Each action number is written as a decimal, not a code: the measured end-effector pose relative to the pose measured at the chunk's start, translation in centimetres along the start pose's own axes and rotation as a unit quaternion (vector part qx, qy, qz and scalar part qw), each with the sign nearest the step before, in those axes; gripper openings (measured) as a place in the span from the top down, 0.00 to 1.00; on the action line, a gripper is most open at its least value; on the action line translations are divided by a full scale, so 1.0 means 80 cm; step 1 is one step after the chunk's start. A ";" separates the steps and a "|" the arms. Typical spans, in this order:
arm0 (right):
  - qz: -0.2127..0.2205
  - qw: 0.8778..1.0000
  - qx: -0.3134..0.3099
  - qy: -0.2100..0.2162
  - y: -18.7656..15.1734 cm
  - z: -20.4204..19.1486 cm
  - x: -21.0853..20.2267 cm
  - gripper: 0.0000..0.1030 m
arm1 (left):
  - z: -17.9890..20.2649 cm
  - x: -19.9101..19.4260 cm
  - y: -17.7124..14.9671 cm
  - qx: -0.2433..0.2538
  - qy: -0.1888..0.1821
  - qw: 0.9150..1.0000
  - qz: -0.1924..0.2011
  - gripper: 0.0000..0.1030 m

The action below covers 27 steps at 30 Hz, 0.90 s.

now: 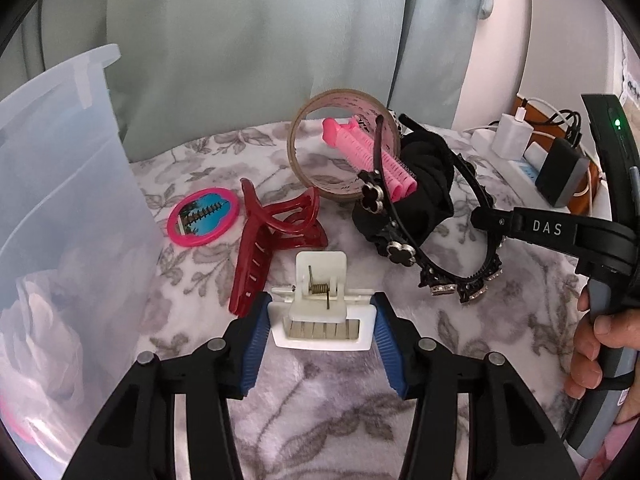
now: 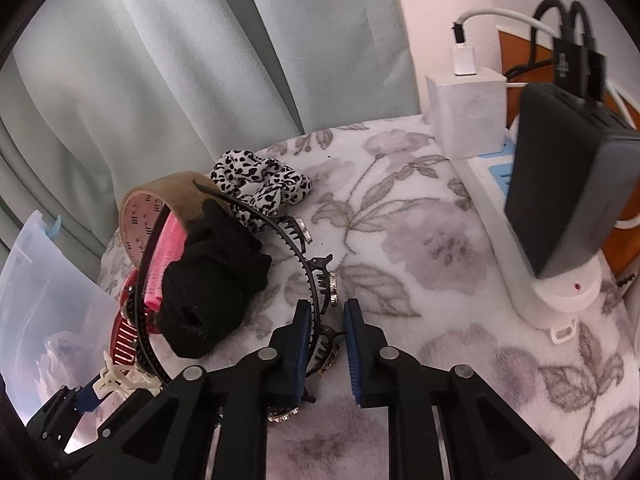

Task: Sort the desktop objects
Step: 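Grasp the white hair clip with the left tool while the right tool grasps the black headband, then carry the white clip with the left tool while the right tool carries the headband over the bin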

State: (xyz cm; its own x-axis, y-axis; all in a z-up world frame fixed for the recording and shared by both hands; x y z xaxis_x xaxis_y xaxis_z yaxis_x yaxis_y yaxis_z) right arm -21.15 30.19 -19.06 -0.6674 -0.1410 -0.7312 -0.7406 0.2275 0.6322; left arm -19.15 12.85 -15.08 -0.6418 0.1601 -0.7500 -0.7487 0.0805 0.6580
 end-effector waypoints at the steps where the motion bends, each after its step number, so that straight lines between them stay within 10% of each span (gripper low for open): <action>1: 0.002 1.000 0.002 -0.001 -0.002 0.001 -0.004 0.83 | 0.000 -0.004 -0.001 -0.002 -0.002 1.000 0.001 0.50; 14: 0.048 0.998 0.036 -0.026 -0.018 0.017 -0.087 0.83 | -0.010 -0.065 -0.006 -0.016 -0.038 0.999 0.030 0.50; 27: 0.134 0.990 -0.023 0.023 0.004 -0.077 -0.193 0.83 | -0.050 -0.195 0.006 -0.054 -0.089 0.985 0.136 0.50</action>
Point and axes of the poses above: each gripper's, at about its wrist camera, not at the fingertips, and x roughly the way its jaws point, z to its right, y to its top, the point moved 1 cm from there along x, roughly the way its jaws point, and after that the axes turned 7 degrees about -x, right-handed, at the moved point
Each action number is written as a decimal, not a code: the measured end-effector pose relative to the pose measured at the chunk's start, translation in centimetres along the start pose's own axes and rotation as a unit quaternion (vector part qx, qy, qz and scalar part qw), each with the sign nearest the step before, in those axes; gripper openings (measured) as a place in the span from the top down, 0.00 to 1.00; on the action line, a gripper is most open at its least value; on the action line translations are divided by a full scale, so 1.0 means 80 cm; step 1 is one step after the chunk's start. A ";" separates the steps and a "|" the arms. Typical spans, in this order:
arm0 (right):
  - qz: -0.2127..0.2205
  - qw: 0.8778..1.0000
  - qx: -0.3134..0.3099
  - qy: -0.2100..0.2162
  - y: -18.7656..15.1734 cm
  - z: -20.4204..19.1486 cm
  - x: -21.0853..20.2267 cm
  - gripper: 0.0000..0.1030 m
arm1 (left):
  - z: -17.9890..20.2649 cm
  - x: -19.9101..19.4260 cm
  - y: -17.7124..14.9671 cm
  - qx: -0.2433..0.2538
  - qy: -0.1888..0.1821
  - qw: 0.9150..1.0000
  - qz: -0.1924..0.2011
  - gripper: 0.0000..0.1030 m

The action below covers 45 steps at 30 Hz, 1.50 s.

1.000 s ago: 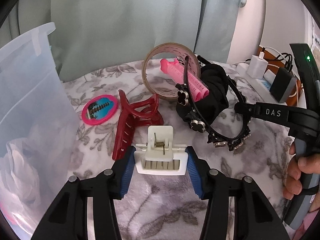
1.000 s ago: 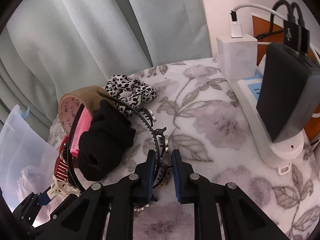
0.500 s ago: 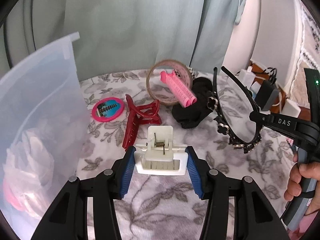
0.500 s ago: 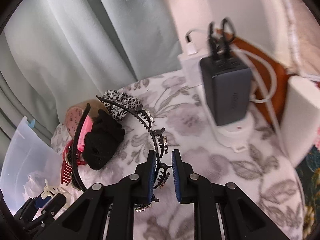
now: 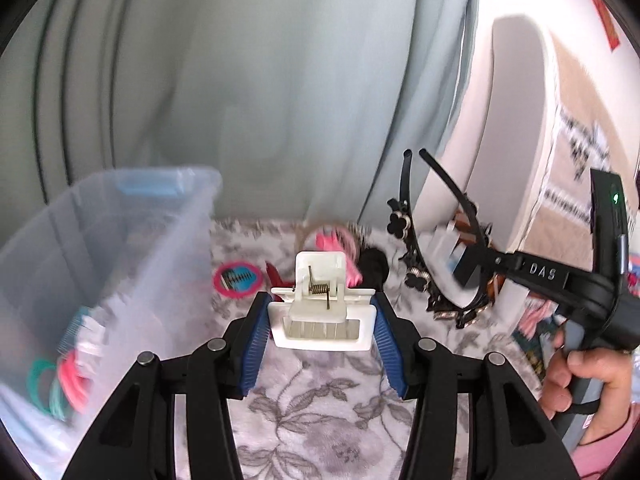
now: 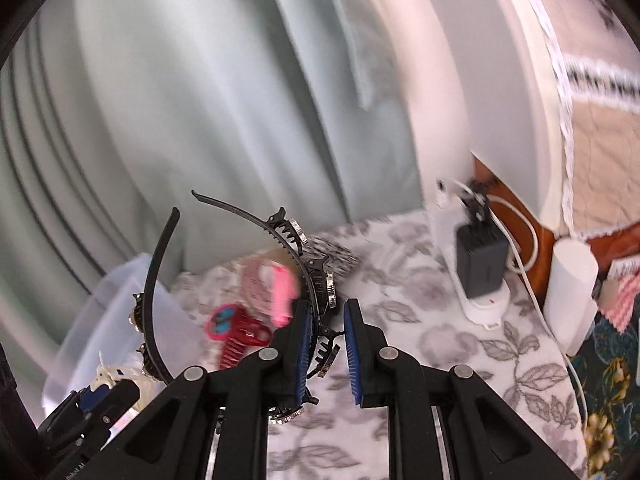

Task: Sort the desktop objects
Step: 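Carry the white clip with the left tool while the right tool carries the headband over the bin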

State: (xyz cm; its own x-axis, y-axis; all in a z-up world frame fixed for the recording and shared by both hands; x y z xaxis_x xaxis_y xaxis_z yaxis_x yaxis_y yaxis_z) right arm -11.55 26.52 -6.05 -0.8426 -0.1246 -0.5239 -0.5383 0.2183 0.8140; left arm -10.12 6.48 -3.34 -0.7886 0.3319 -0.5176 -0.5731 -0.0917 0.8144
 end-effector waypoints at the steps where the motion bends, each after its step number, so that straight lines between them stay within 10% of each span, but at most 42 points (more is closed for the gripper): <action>1: 0.005 1.000 -0.004 0.004 0.003 -0.008 -0.004 0.83 | -0.004 -0.013 0.005 -0.004 -0.002 1.000 0.012 0.50; 25: 0.027 0.971 -0.158 0.179 0.027 -0.269 -0.038 0.83 | -0.164 -0.180 0.027 -0.133 0.098 0.974 0.154 0.50; 45: -0.068 0.964 -0.191 0.173 -0.023 -0.314 0.048 0.82 | -0.224 -0.133 0.009 -0.164 0.138 0.973 0.086 0.50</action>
Point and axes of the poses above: each gripper's, at about its wrist camera, not at the fingertips, and x roughly the way its jaws point, z to its right, y to its top, the point moved 1 cm from there along x, roughly the way its jaws point, and after that the axes turned 7 degrees about -x, right-handed, at the moved point
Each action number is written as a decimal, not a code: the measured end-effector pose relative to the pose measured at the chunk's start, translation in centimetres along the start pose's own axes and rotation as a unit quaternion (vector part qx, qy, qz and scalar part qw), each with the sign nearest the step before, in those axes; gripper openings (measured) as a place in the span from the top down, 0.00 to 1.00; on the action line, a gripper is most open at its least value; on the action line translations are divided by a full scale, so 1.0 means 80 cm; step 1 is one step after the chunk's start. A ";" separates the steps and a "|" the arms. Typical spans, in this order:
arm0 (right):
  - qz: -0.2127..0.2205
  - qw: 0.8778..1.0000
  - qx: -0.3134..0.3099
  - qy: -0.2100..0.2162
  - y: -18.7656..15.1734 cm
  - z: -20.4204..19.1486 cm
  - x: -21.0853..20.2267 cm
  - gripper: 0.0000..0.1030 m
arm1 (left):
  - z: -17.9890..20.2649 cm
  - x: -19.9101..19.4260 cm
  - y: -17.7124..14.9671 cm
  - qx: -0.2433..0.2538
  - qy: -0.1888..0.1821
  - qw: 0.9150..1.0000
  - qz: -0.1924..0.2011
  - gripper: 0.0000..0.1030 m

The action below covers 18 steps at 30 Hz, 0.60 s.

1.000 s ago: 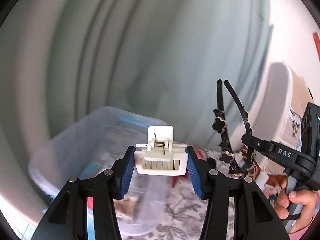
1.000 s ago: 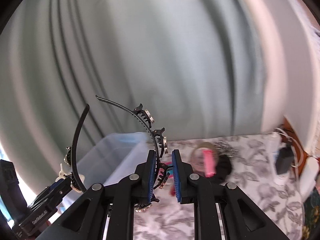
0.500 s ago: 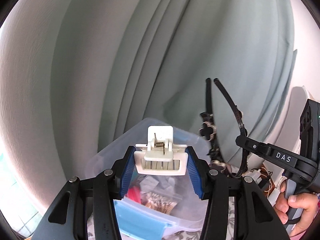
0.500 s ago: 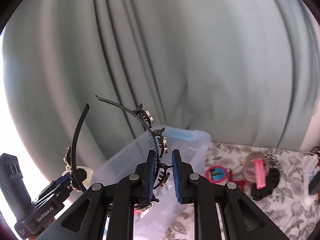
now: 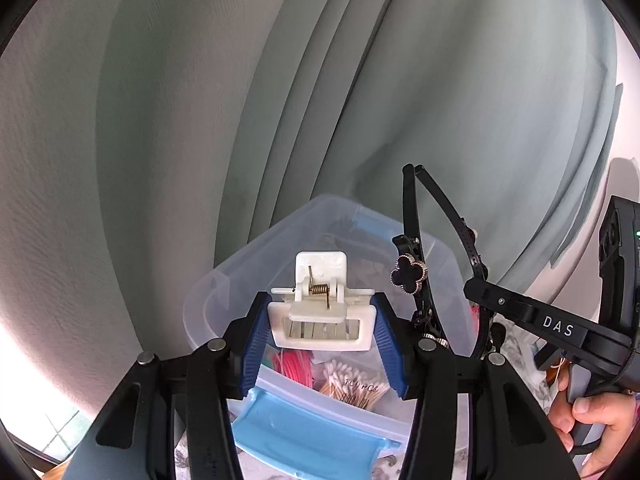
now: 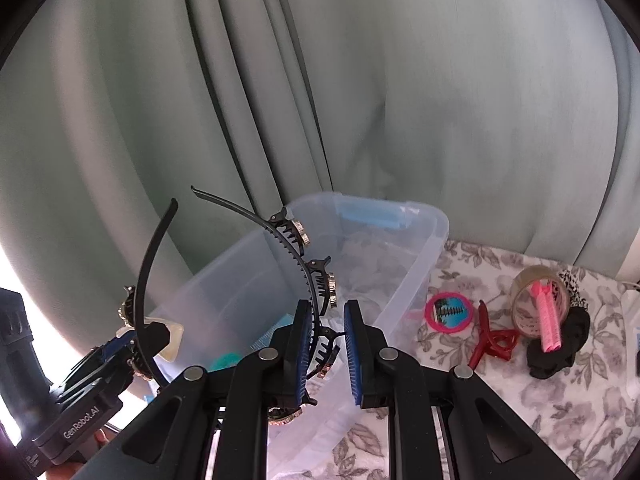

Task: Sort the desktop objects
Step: 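Carry the white clip with the left tool while the right tool carries the headband over the bin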

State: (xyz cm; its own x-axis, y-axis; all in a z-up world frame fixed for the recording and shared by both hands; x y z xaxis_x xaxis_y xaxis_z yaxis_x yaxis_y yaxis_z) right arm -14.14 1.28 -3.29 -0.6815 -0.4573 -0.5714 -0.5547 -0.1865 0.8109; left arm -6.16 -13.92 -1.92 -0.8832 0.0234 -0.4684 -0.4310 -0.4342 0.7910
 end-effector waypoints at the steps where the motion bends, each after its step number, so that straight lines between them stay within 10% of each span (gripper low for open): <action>1: -0.003 1.000 0.001 -0.001 -0.001 0.001 0.003 0.82 | 0.000 0.003 0.000 0.001 0.001 1.000 -0.003 0.50; 18: -0.024 1.000 -0.015 -0.003 -0.003 0.008 0.035 0.82 | -0.005 0.030 0.006 0.012 0.019 1.000 -0.017 0.50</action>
Point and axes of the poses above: each gripper's, at about its wrist camera, not at the fingertips, and x roughly the way its jaws point, z to its right, y to its top, the point moved 1 cm from there along x, roughly the way its jaws point, and after that the axes turned 7 degrees about -x, right-handed, at the moved point
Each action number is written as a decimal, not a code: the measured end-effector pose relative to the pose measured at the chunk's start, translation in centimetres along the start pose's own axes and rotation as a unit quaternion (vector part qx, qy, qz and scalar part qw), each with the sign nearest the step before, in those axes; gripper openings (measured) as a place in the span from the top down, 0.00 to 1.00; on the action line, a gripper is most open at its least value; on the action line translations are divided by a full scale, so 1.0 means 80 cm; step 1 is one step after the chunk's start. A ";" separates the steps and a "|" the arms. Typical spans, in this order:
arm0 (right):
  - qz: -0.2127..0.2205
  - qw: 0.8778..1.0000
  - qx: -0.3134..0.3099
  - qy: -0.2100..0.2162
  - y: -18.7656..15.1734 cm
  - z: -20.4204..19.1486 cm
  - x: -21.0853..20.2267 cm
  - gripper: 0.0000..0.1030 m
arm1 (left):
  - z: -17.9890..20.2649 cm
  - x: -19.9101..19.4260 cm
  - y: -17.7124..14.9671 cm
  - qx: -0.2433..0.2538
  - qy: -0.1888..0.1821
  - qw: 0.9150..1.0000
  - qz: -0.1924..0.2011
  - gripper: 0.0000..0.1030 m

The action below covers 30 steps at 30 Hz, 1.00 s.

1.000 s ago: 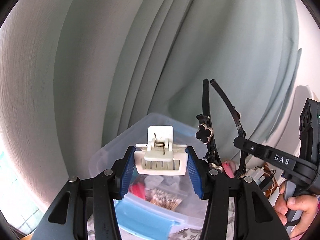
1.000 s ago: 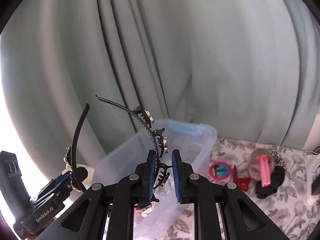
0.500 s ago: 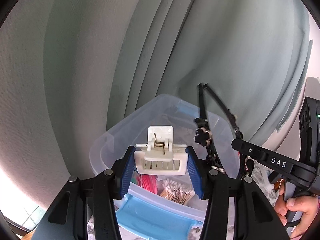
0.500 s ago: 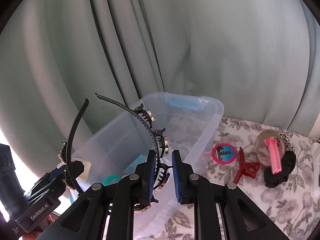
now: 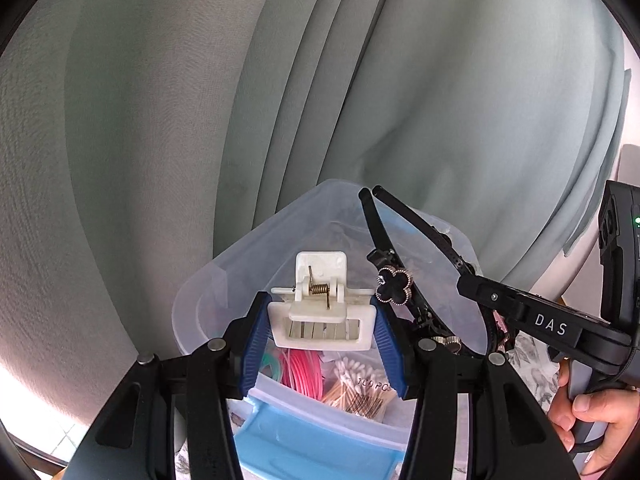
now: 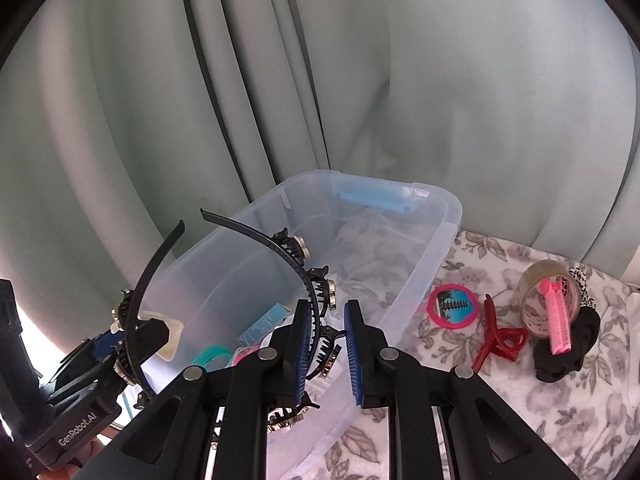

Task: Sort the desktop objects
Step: 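Carry the white clip with the left tool while the right tool carries the headband over the bin, then open the left tool to drop the clip while the right tool releases the headband into the bin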

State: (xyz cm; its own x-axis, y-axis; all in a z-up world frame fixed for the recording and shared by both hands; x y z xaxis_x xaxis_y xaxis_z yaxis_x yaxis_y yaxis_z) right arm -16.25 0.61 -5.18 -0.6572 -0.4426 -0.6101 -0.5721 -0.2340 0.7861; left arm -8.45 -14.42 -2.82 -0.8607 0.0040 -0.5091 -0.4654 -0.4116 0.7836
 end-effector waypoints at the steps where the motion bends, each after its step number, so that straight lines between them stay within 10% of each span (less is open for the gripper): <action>1: 0.000 1.000 -0.001 -0.001 0.000 0.001 0.001 0.82 | 0.000 0.001 0.001 0.002 0.001 1.000 0.000 0.50; 30: -0.013 1.000 -0.025 -0.005 -0.003 -0.014 0.000 0.70 | -0.014 0.014 0.021 0.003 0.003 1.000 -0.009 0.48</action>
State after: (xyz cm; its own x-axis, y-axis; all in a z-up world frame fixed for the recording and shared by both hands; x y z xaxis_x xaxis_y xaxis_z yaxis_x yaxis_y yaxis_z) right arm -15.54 -0.26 -5.27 -0.6481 -0.4273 -0.6304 -0.5631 -0.2884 0.7744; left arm -9.96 -16.16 -2.49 -0.8512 0.0062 -0.5248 -0.4818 -0.4058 0.7767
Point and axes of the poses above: each gripper's, at about its wrist camera, not at the fingertips, and x roughly the way its jaws point, z to its right, y to its top, the point moved 1 cm from there along x, roughly the way its jaws point, and after that the axes turned 7 degrees about -x, right-handed, at the moved point
